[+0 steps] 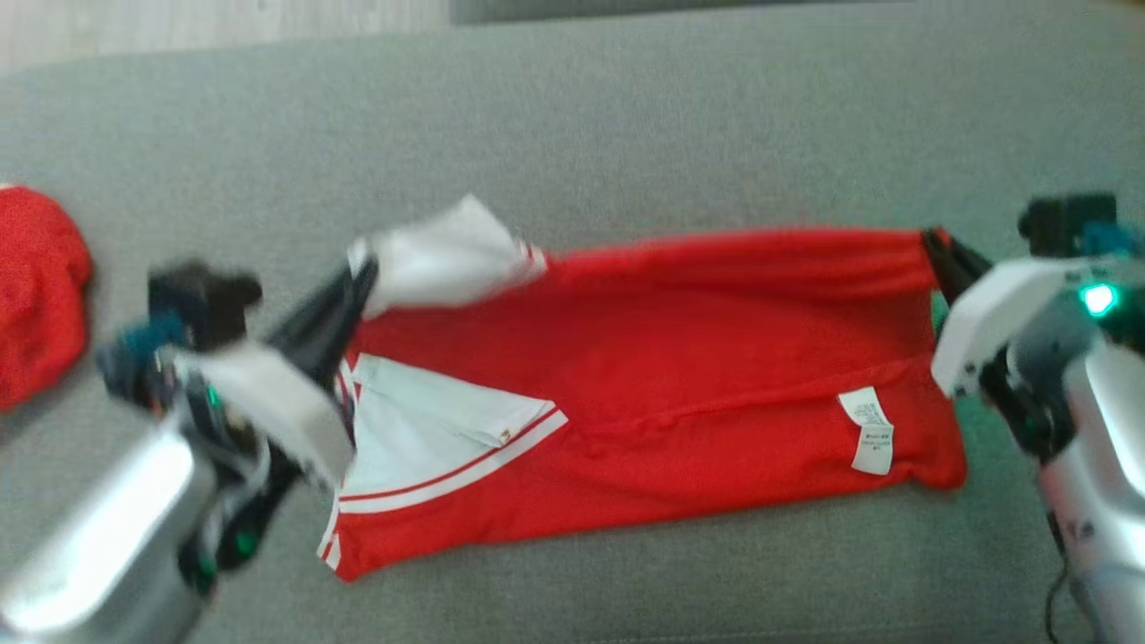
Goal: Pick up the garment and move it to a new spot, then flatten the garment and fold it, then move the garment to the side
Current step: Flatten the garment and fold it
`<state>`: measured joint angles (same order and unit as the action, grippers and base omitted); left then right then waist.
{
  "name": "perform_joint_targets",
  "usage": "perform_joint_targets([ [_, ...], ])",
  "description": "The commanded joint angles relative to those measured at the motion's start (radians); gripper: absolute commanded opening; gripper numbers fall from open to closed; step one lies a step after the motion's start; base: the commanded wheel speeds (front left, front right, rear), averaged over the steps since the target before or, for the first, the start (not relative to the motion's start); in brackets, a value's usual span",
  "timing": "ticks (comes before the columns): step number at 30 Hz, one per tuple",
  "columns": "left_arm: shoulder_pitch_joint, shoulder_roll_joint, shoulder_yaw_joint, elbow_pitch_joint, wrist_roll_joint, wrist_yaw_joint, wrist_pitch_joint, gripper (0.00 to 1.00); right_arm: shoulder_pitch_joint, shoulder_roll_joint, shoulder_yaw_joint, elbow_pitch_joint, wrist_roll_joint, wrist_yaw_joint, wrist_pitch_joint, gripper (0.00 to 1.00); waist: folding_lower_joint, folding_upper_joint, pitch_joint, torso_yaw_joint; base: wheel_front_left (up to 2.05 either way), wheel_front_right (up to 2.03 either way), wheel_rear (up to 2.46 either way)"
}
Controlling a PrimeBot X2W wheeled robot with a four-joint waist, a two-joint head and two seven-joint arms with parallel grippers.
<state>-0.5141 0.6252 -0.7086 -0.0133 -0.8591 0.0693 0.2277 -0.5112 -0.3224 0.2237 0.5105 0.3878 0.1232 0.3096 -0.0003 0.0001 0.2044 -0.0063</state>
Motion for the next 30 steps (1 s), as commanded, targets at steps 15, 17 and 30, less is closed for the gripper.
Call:
perform_joint_targets([
  [15, 0.303, -0.042, -0.016, -0.001, 0.012, 0.075, -0.250, 0.00, 0.211, 0.068, -0.123, -0.115, -0.059, 0.008, -0.038, 0.00, 0.0003, -0.0001, -0.088, 0.018, 0.00, 0.00, 0.00],
  [17, 0.318, -0.053, -0.023, 0.031, 0.018, 0.071, -0.277, 0.00, 0.234, 0.075, -0.130, -0.123, -0.070, 0.008, -0.042, 0.00, 0.0003, -0.0001, -0.098, 0.019, 0.00, 0.00, 0.00],
  [30, 0.435, -0.102, 0.019, 0.103, 0.028, 0.152, -0.443, 1.00, 0.376, 0.167, -0.309, -0.200, -0.140, 0.008, -0.098, 1.00, 0.0003, -0.0001, -0.176, 0.042, 0.00, 0.00, 0.00],
])
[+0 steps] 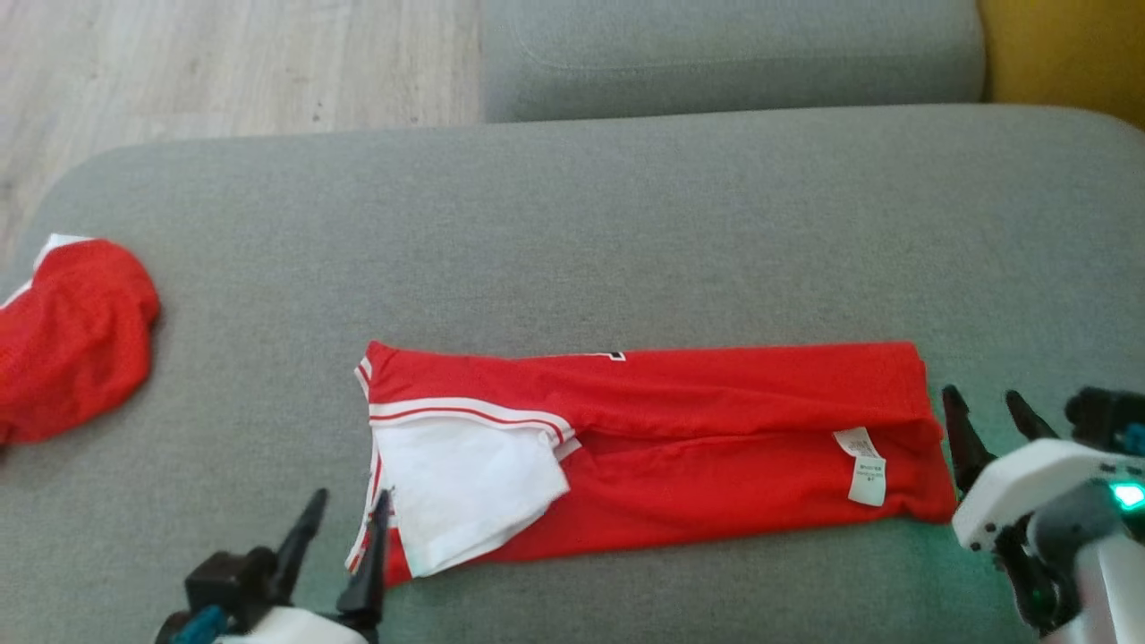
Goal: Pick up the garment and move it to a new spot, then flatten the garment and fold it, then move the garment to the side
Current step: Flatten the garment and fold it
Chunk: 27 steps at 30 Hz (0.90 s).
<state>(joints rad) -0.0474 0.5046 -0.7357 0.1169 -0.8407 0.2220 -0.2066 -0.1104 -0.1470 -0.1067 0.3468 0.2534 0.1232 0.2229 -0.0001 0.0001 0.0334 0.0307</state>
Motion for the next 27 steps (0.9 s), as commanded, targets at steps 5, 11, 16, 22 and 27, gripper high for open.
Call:
perform_joint_targets([
  [5, 0.003, 0.005, 0.104, -0.048, 0.022, 0.078, -0.038, 1.00, 0.002, 0.021, -0.016, -0.078, -0.022, 0.008, 0.019, 1.00, 0.0001, -0.0001, -0.015, 0.020, 0.00, 0.00, 0.00],
  [11, 0.021, -0.001, 0.143, -0.087, 0.052, 0.134, -0.048, 1.00, -0.026, 0.038, -0.027, -0.052, -0.053, 0.008, 0.076, 1.00, 0.0001, -0.0001, -0.001, 0.045, 0.00, 0.00, 0.00],
  [16, 0.021, 0.002, 0.146, -0.104, 0.066, 0.147, -0.049, 1.00, -0.066, 0.038, -0.062, 0.030, -0.111, 0.008, 0.136, 1.00, 0.0001, -0.0001, 0.017, 0.072, 0.00, 0.00, 0.00],
  [22, 0.019, 0.002, 0.132, -0.148, 0.088, 0.181, -0.035, 1.00, -0.108, 0.034, -0.077, 0.115, -0.116, 0.008, 0.228, 1.00, 0.0001, -0.0001, 0.028, 0.094, 0.00, 0.00, 0.00],
  [27, 0.019, 0.005, 0.131, -0.166, 0.094, 0.194, -0.031, 1.00, -0.127, 0.034, -0.068, 0.164, -0.104, 0.008, 0.292, 0.77, 0.0001, -0.0001, 0.029, 0.102, 0.00, 0.00, 0.00],
])
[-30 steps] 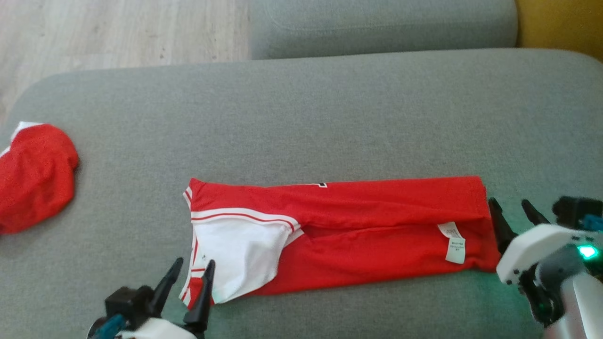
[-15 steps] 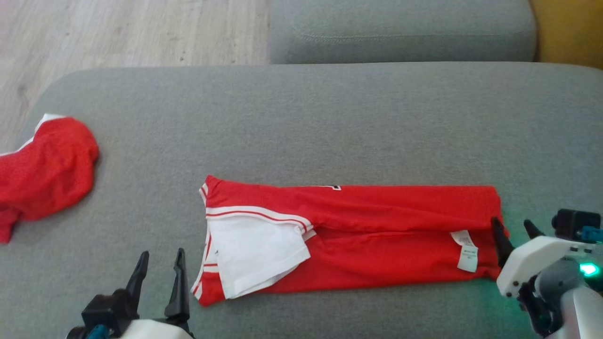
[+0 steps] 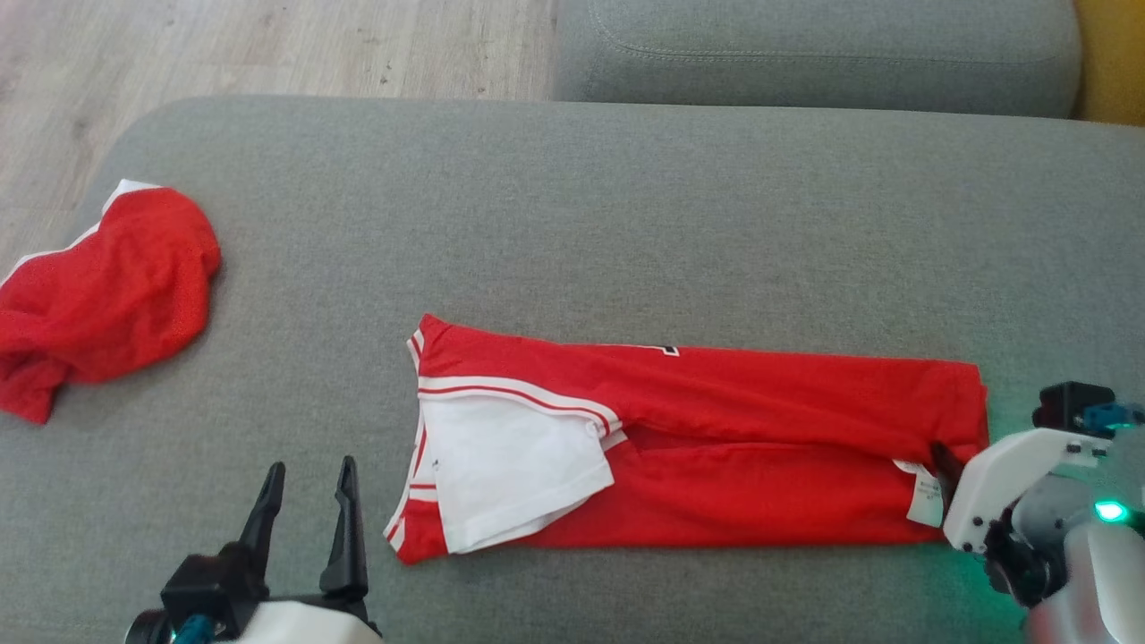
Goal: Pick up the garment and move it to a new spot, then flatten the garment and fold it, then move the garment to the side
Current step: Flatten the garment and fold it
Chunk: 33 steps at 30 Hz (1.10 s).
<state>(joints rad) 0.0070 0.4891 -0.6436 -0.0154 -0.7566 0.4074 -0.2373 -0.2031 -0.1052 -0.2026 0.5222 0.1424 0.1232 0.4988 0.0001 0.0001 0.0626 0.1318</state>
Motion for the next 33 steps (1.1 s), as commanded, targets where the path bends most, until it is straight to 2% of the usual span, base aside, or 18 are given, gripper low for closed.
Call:
perform_joint_targets([
  [1, -0.035, 0.022, 0.039, -0.037, 0.011, 0.011, 0.000, 1.00, -0.035, -0.005, 0.030, -0.007, 0.011, 0.008, 0.023, 0.46, -0.0001, -0.0001, -0.001, 0.000, 0.00, 0.00, 0.00],
  [2, -0.034, 0.024, 0.039, -0.040, 0.011, 0.013, 0.001, 1.00, -0.036, -0.003, 0.033, -0.003, 0.016, 0.008, 0.029, 0.36, -0.0001, -0.0001, -0.002, -0.001, 0.00, 0.00, 0.00],
  [3, -0.034, 0.024, 0.039, -0.040, 0.011, 0.013, 0.001, 1.00, -0.036, -0.003, 0.033, -0.003, 0.016, 0.008, 0.029, 0.36, -0.0001, -0.0001, -0.002, -0.001, 0.00, 0.00, 0.00],
  [5, -0.033, 0.028, 0.039, -0.047, 0.013, 0.018, 0.004, 1.00, -0.041, 0.000, 0.042, 0.005, 0.021, 0.008, 0.031, 0.03, -0.0001, -0.0001, -0.005, -0.009, 0.00, 0.00, 0.00],
  [6, -0.032, 0.029, 0.039, -0.049, 0.013, 0.019, 0.004, 1.00, -0.044, -0.001, 0.043, 0.006, 0.020, 0.008, 0.022, 0.00, -0.0001, -0.0001, -0.007, -0.013, 0.00, 0.00, 0.00],
  [10, -0.028, 0.033, 0.036, -0.057, 0.016, 0.022, 0.006, 1.00, -0.064, -0.011, 0.037, -0.003, 0.020, 0.008, -0.014, 0.00, -0.0001, -0.0001, -0.017, -0.039, 0.00, 0.00, 0.00],
  [14, -0.024, 0.030, 0.031, -0.061, 0.016, 0.022, 0.007, 1.00, -0.079, -0.052, 0.019, -0.041, 0.025, 0.008, -0.030, 0.00, -0.0001, -0.0001, -0.032, -0.069, 0.00, 0.00, 0.00],
  [19, -0.018, 0.023, 0.024, -0.059, 0.013, 0.022, 0.007, 1.00, -0.065, -0.123, -0.031, -0.121, 0.034, 0.008, -0.010, 0.00, -0.0001, -0.0001, -0.046, -0.108, 0.00, 0.00, 0.00],
  [22, -0.015, 0.020, 0.023, -0.056, 0.012, 0.021, 0.006, 1.00, -0.043, -0.139, -0.058, -0.183, 0.033, 0.008, 0.021, 0.00, -0.0001, -0.0001, -0.049, -0.129, 0.00, 0.00, 0.00],
  [27, -0.015, 0.016, 0.022, -0.049, 0.010, 0.019, 0.004, 1.00, -0.011, -0.115, -0.066, -0.280, 0.040, 0.008, 0.061, 0.00, -0.0001, -0.0001, -0.048, -0.156, 0.00, 0.00, 0.00],
  [33, -0.025, 0.012, 0.018, -0.039, 0.009, 0.015, 0.004, 1.00, 0.006, -0.050, 0.018, -0.369, 0.083, 0.008, 0.075, 0.00, -0.0001, -0.0001, -0.051, -0.167, 0.00, 0.00, 0.00],
])
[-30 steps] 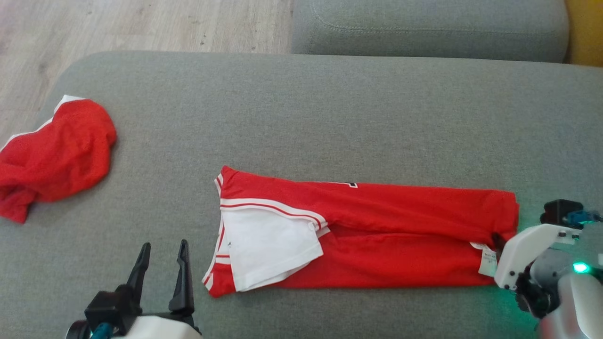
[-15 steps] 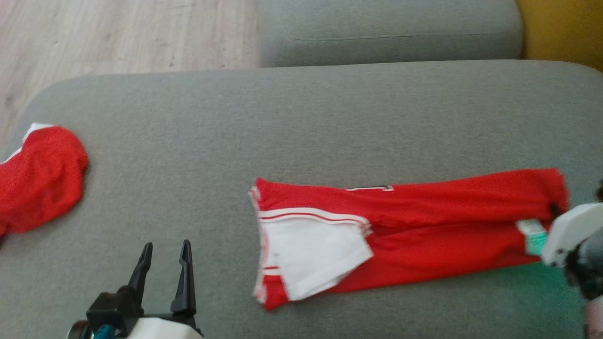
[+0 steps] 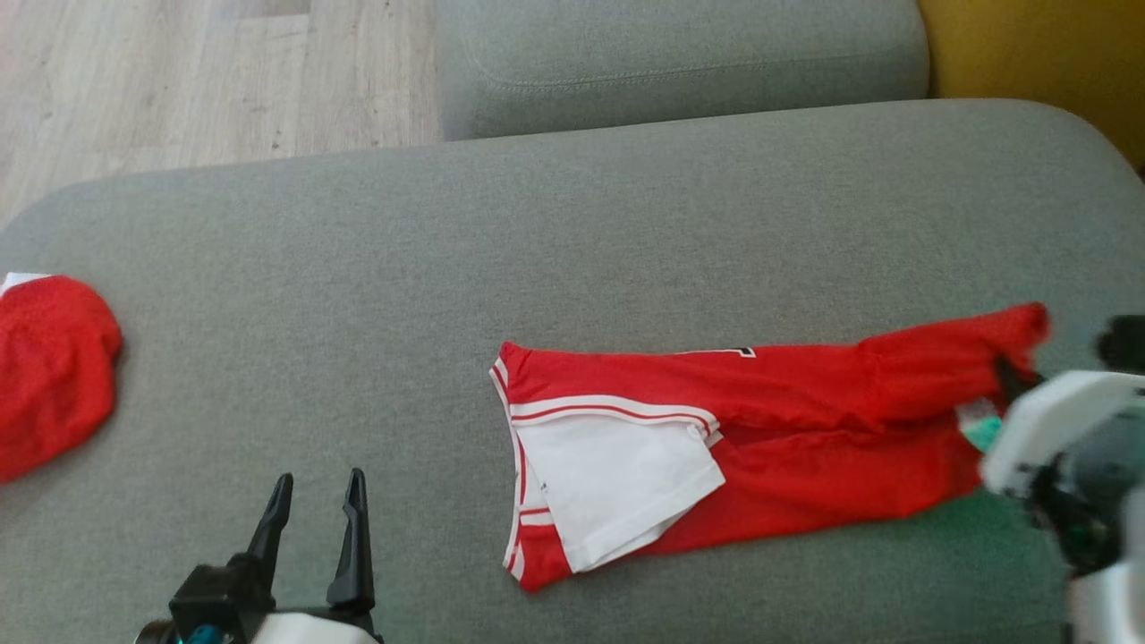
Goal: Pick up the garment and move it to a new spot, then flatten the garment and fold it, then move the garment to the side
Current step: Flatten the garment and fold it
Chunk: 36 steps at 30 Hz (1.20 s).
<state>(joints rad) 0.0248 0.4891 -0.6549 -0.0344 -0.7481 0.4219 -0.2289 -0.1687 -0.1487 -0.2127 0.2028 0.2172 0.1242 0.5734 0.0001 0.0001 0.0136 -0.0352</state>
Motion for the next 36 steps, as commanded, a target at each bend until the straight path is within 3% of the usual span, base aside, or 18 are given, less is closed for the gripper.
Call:
perform_joint_targets([
  [1, -0.044, 0.012, 0.030, -0.018, -0.001, -0.001, -0.004, 1.00, -0.027, 0.008, 0.052, -0.065, 0.019, 0.007, 0.001, 0.00, -0.0001, -0.0001, -0.004, 0.001, 0.00, 0.00, 0.00],
  [7, -0.051, 0.011, 0.033, -0.009, -0.005, -0.007, -0.006, 1.00, -0.026, 0.083, 0.261, -0.147, 0.123, 0.007, -0.015, 0.00, -0.0001, -0.0001, -0.019, 0.015, 0.00, 0.00, 0.00],
  [14, -0.058, 0.004, 0.027, -0.003, -0.005, -0.015, -0.007, 1.00, -0.007, 0.098, 0.468, -0.142, 0.309, 0.007, -0.073, 0.00, -0.0001, -0.0001, -0.026, 0.050, 0.00, 0.00, 0.00],
  [21, -0.081, 0.000, 0.022, 0.004, -0.003, -0.028, -0.004, 1.00, -0.042, 0.098, 0.655, -0.033, 0.425, 0.007, -0.155, 0.00, -0.0001, -0.0001, -0.022, 0.098, 0.00, 0.00, 0.00],
  [32, -0.105, -0.024, 0.000, 0.030, 0.002, -0.042, -0.002, 1.00, -0.188, 0.098, 0.766, 0.211, 0.522, 0.007, -0.265, 0.00, -0.0001, -0.0001, -0.005, 0.150, 0.00, 0.00, 0.00],
  [34, -0.108, -0.028, -0.003, 0.035, 0.003, -0.043, -0.002, 1.00, -0.211, 0.098, 0.788, 0.253, 0.544, 0.007, -0.276, 0.31, -0.0001, -0.0001, -0.001, 0.156, 0.00, 0.00, 0.00],
  [35, -0.110, -0.030, -0.004, 0.036, 0.003, -0.044, -0.002, 1.00, -0.223, 0.098, 0.799, 0.270, 0.554, 0.007, -0.287, 0.81, -0.0001, -0.0001, 0.001, 0.157, 0.00, 0.00, 0.00],
  [36, -0.111, -0.032, -0.006, 0.039, 0.003, -0.045, -0.003, 1.00, -0.234, 0.098, 0.809, 0.286, 0.567, 0.007, -0.299, 1.00, -0.0001, -0.0001, 0.004, 0.159, 0.00, 0.00, 0.00],
])
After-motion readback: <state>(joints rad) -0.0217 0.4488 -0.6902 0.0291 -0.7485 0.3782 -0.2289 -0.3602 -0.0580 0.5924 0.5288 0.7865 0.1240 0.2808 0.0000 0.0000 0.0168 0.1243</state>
